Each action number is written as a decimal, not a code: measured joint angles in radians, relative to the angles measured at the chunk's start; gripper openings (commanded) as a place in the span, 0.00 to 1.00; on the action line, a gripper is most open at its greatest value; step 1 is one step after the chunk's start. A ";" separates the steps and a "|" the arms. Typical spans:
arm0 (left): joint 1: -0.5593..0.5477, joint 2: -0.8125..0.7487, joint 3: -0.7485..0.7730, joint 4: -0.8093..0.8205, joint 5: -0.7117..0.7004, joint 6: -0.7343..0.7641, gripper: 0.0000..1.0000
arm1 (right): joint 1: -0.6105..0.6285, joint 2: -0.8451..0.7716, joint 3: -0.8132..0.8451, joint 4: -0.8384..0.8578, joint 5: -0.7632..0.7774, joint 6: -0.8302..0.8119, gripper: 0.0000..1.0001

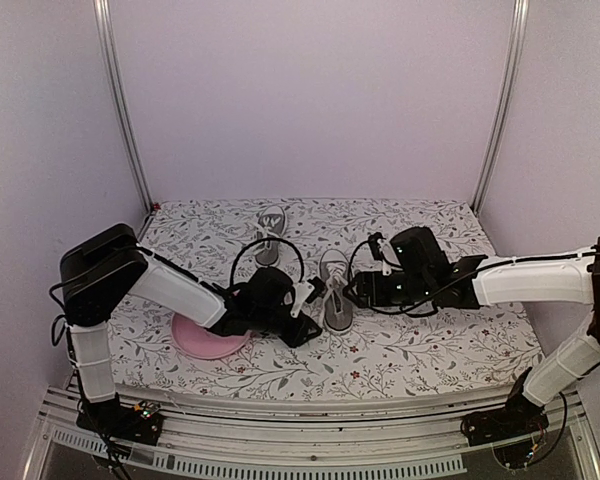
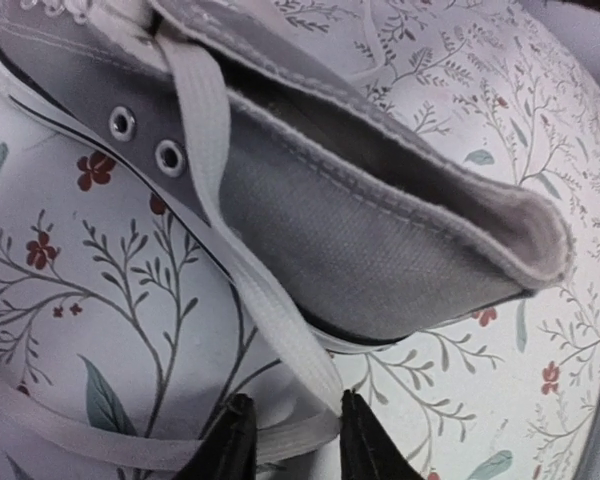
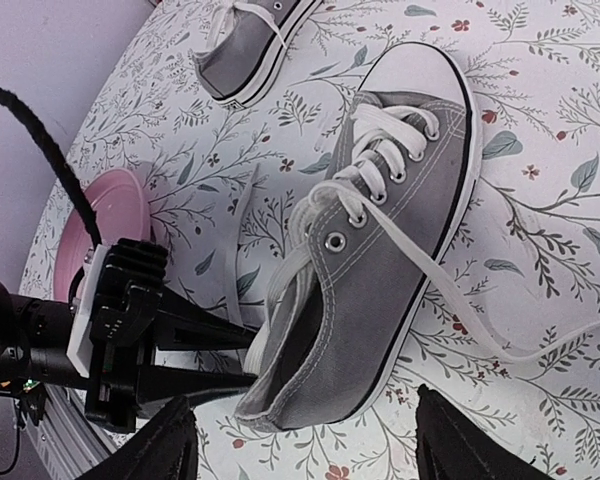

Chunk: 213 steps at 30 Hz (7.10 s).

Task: Tie the shoes

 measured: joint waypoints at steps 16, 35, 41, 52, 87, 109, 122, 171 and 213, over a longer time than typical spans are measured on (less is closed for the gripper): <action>-0.011 -0.098 0.005 -0.059 -0.243 -0.063 0.00 | 0.090 0.212 0.115 -0.029 0.093 -0.075 0.77; -0.037 -0.211 0.011 -0.168 -0.280 -0.033 0.00 | 0.274 0.155 0.162 -0.333 0.230 0.128 0.04; -0.103 -0.295 -0.040 -0.182 -0.259 -0.003 0.00 | 0.379 0.040 0.066 -0.383 0.140 0.257 0.49; -0.122 -0.314 -0.089 -0.189 -0.246 0.011 0.00 | 0.297 -0.144 -0.014 -0.161 0.021 0.048 0.74; -0.137 -0.508 -0.249 -0.052 -0.285 -0.660 0.67 | 0.115 0.111 -0.110 0.389 -0.161 -0.249 0.02; -0.126 -0.271 -0.294 0.470 -0.071 -1.133 0.81 | 0.115 0.091 -0.171 0.515 -0.176 -0.205 0.02; -0.074 -0.166 -0.248 0.555 -0.063 -1.128 0.81 | 0.130 0.089 -0.218 0.565 -0.270 -0.205 0.02; -0.026 -0.171 -0.154 0.544 0.040 -0.697 0.00 | -0.019 -0.089 -0.140 0.030 0.283 0.082 0.71; -0.032 -0.170 -0.099 0.428 0.141 -0.423 0.00 | -0.037 -0.054 -0.055 0.111 0.191 0.136 0.02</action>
